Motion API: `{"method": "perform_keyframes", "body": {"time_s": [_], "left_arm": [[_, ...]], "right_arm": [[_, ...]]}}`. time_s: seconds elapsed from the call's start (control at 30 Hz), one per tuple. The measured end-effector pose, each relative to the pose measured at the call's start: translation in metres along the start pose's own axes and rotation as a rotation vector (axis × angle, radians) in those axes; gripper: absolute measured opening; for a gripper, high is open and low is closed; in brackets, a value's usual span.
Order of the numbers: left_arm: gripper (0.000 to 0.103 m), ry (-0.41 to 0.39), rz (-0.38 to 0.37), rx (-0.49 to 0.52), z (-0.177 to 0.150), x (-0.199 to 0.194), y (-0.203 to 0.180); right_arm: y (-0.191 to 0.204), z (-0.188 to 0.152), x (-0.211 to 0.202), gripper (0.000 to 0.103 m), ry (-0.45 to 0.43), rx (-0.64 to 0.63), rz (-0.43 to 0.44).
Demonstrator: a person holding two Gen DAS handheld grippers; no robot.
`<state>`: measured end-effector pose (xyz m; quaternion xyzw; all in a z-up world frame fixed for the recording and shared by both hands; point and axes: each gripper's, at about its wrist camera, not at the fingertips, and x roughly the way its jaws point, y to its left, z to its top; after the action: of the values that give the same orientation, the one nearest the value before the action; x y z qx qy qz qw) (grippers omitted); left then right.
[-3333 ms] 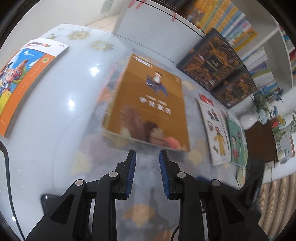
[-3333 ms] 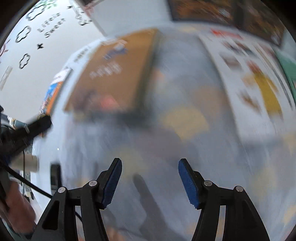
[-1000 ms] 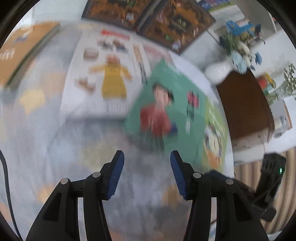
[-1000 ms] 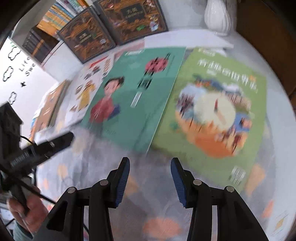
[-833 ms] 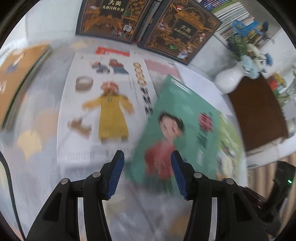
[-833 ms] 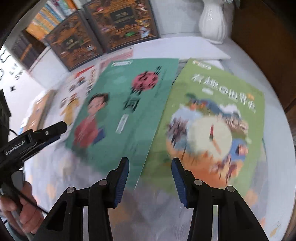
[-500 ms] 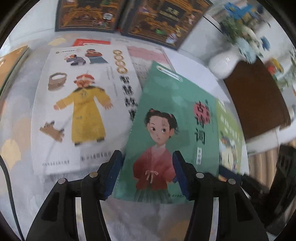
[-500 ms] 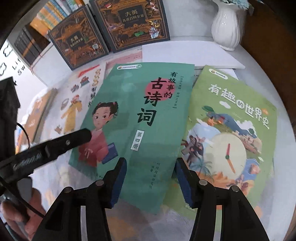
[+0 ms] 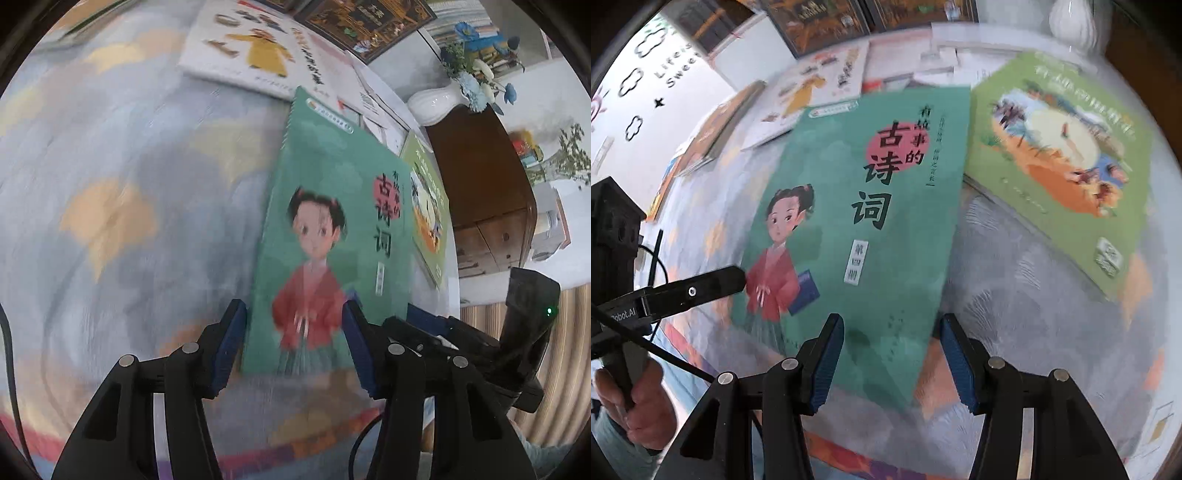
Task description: Organize books
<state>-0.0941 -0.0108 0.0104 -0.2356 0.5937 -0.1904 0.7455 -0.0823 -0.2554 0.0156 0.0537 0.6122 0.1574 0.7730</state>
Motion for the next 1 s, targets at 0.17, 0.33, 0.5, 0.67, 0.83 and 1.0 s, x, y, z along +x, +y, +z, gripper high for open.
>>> {"method": "perform_keyframes", "body": {"time_s": [0.17, 0.33, 0.5, 0.67, 0.83, 1.0], "left_arm": [[0.042, -0.045, 0.005, -0.056, -0.014, -0.004, 0.006], [0.043, -0.056, 0.005, -0.057, -0.007, -0.002, 0.003], [0.043, -0.081, -0.250, -0.176, -0.011, -0.021, 0.019], [0.043, -0.076, -0.394, -0.227, -0.012, -0.022, 0.017], [0.019, -0.044, -0.229, -0.194, -0.008, 0.006, 0.008], [0.012, -0.052, -0.230, -0.213, 0.000, 0.019, -0.005]], "right_arm": [[0.004, -0.006, -0.002, 0.053, 0.008, -0.022, -0.020], [0.013, -0.015, -0.003, 0.050, -0.033, -0.051, -0.014], [0.000, -0.016, -0.005, 0.051, -0.052, 0.003, 0.023], [-0.007, -0.016, -0.005, 0.051, -0.055, 0.042, 0.068], [0.000, -0.017, -0.003, 0.051, -0.068, 0.024, 0.049], [-0.012, -0.012, -0.008, 0.051, -0.043, 0.073, 0.097]]}}
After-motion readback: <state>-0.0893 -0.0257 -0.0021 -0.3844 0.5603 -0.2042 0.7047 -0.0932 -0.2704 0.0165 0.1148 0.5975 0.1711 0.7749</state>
